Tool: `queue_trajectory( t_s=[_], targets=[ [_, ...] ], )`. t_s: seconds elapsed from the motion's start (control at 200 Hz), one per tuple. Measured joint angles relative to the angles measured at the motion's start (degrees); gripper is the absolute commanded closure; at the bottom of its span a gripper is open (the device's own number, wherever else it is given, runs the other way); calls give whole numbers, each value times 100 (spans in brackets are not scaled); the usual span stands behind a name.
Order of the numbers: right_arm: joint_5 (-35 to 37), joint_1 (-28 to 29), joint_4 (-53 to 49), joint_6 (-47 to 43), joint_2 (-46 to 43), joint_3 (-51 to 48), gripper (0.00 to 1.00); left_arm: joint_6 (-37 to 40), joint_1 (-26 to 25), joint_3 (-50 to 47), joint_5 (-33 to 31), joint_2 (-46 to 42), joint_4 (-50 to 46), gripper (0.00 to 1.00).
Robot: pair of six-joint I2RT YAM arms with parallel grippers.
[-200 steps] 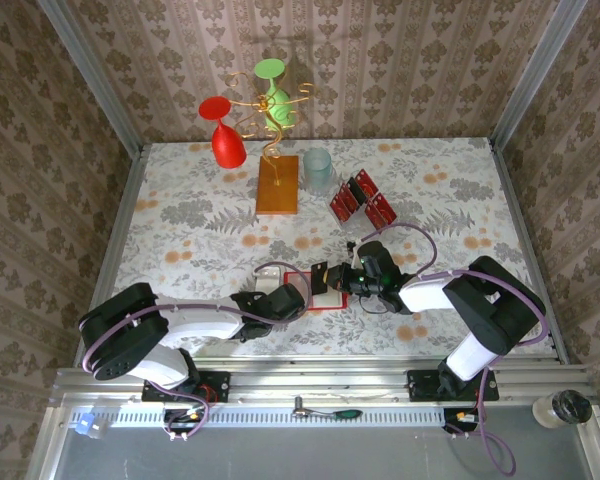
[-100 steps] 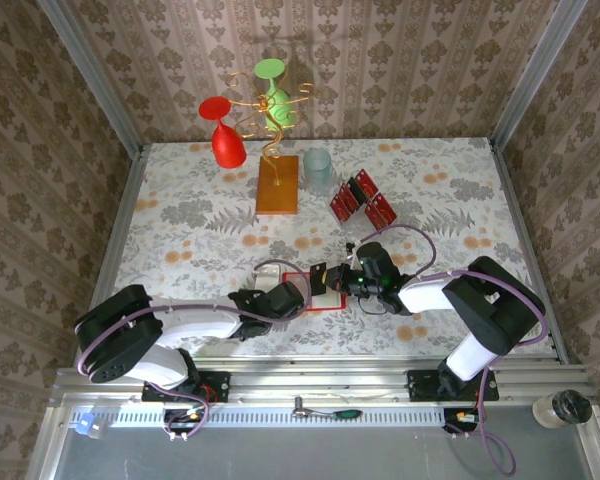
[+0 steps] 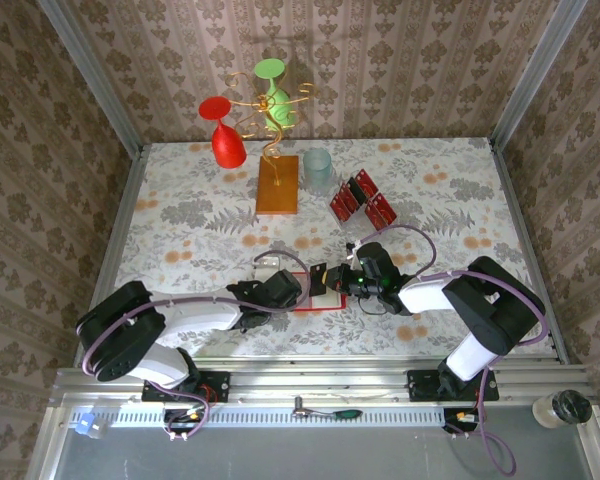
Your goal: Put the credit cards into the card holder
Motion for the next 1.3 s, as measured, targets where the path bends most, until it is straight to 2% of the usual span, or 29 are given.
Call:
queue_trajectory(
  t_s=[0.675,1.3],
  targets=[
    [2,0,-4,2,-168,-24,100,-96,-2,-170,-17,26,79,5],
    [-87,-7,428,111,76,-125,100,-140,-44,-173,-42,26,76,6]
  ],
)
